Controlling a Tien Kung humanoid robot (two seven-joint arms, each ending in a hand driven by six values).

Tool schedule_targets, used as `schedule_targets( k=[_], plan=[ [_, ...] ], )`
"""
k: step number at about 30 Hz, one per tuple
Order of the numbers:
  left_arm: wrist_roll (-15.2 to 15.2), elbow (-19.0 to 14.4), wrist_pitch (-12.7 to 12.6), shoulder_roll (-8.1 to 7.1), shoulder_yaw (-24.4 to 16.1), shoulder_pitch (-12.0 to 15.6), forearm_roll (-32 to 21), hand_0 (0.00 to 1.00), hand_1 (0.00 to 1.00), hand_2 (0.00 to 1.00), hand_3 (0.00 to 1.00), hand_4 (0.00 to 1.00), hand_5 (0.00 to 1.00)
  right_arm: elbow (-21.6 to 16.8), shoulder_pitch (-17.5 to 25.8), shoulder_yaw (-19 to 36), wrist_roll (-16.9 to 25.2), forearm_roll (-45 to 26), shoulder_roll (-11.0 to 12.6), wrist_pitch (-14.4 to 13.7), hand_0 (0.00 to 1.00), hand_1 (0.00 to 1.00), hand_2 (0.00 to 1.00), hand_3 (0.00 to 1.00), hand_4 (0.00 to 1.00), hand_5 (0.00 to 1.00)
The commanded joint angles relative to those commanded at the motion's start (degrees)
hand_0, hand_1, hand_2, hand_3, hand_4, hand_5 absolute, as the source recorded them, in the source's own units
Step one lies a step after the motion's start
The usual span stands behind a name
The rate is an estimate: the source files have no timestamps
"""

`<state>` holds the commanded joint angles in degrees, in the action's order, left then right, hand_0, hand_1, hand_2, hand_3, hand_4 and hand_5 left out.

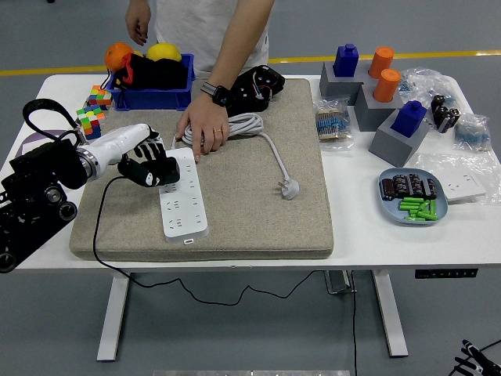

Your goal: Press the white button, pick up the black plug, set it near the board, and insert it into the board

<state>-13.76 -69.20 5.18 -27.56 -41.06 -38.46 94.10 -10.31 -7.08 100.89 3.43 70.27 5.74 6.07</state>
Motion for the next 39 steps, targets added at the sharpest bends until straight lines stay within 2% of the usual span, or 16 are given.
schedule_targets(
  k=[13,28,39],
  plan=[
    [-0.09,1.52,-0.10,0.36,3.17,-1.66,1.61,0.513,0.530,0.467,0.522,0.776,0.002,0.00,-0.22,-0.49,0.18,-0.43,0.02,-0.03,0.721,0.605,0.552,0.647,0.728,0.485],
    [-0.40,2.62,-0.57,1.10,4.84,-2.51,4.21,0.506,0.527,0.462,0.523,0.781,0.002,0.00,-0.24,-0.71,0.17,-0.53,0.03,-0.01,0.720,0.601,0.550,0.643,0.726,0.484],
    [-1.38,1.87,0.14,0.02,4.91,-2.28,4.48,0.494,0.524,0.461,0.522,0.782,0.002,0.00,-0.17,-0.41,0.09,-0.35,0.00,-0.03,0.719,0.603,0.550,0.642,0.722,0.479]
  ],
)
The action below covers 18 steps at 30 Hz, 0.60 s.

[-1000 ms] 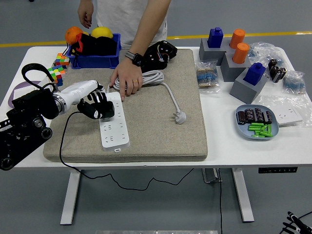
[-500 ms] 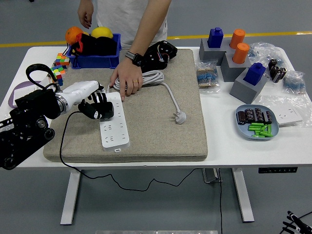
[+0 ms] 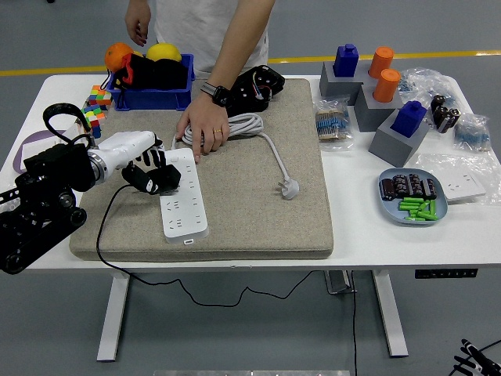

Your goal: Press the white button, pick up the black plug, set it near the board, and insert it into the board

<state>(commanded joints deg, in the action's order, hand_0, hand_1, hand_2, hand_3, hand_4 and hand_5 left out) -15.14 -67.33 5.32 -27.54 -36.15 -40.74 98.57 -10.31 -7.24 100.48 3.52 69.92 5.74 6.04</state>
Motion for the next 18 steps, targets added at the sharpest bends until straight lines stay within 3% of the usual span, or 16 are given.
schedule_targets(
  k=[18],
  plan=[
    [-0.30,1.56,-1.10,0.66,-0.73,0.64,1.10,0.478,0.519,0.455,0.520,0.786,0.002,0.00,-0.10,-0.20,0.06,-0.15,-0.04,-0.03,0.719,0.602,0.550,0.642,0.722,0.478]
  ],
)
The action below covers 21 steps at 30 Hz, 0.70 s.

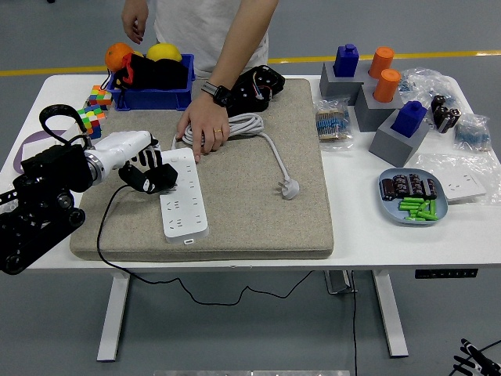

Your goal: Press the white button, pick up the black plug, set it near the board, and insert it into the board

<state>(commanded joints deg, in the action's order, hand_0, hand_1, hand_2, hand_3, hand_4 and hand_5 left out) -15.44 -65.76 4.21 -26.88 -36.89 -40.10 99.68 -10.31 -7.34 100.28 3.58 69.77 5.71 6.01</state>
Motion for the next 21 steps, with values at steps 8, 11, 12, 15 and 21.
schedule_targets(
  k=[8,11,12,15,21],
  plan=[
    [-0.94,-0.34,-0.55,0.30,-0.45,0.82,0.52,0.458,0.505,0.438,0.514,0.799,0.002,0.00,0.15,-0.31,-0.03,-0.10,-0.03,0.04,0.719,0.602,0.550,0.642,0.722,0.477],
    [-1.43,-0.31,-0.53,0.38,-0.58,1.06,0.65,0.458,0.505,0.438,0.514,0.799,0.002,0.00,0.19,-0.49,-0.02,-0.14,0.00,0.03,0.719,0.602,0.550,0.642,0.722,0.477],
    [-1.55,-0.38,-0.56,0.39,-0.59,1.17,0.62,0.458,0.505,0.438,0.514,0.799,0.002,0.00,0.21,-0.55,-0.01,-0.17,0.00,0.02,0.719,0.602,0.550,0.642,0.722,0.477],
    [-1.89,-0.68,-0.82,0.43,-0.67,1.41,0.54,0.449,0.500,0.433,0.511,0.799,0.002,0.00,0.18,-0.73,0.00,-0.23,0.03,0.01,0.719,0.602,0.550,0.642,0.722,0.479],
    [-1.78,-0.92,-1.55,0.74,-1.08,1.74,0.34,0.435,0.483,0.414,0.501,0.803,0.002,0.00,0.14,-0.90,-0.06,-0.29,0.00,0.00,0.719,0.602,0.550,0.642,0.722,0.478]
  ],
)
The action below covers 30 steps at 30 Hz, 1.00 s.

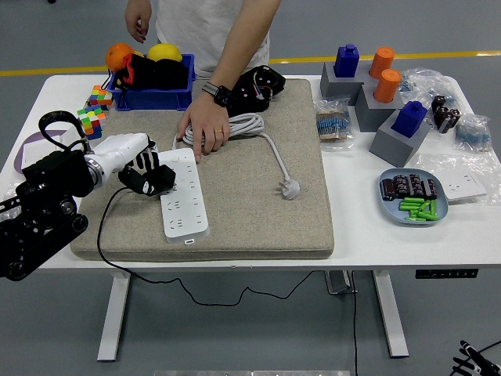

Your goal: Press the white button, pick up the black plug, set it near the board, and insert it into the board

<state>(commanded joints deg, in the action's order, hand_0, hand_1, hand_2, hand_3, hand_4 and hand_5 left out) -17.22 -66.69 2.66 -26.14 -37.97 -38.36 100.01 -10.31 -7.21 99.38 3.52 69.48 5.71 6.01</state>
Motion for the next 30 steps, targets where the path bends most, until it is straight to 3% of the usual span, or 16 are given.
schedule_targets(
  k=[9,30],
  plan=[
    [1.41,-0.45,-1.07,0.28,-1.39,0.85,-1.90,0.427,0.461,0.389,0.486,0.794,0.002,0.00,0.13,-0.29,-0.07,0.00,0.05,-0.04,0.719,0.602,0.550,0.642,0.721,0.476],
    [0.99,-1.26,-0.60,0.19,-4.12,2.15,-2.69,0.354,0.426,0.356,0.462,0.813,0.002,0.00,0.29,0.11,-0.05,0.08,0.00,-0.05,0.720,0.602,0.550,0.641,0.721,0.477]
  ],
)
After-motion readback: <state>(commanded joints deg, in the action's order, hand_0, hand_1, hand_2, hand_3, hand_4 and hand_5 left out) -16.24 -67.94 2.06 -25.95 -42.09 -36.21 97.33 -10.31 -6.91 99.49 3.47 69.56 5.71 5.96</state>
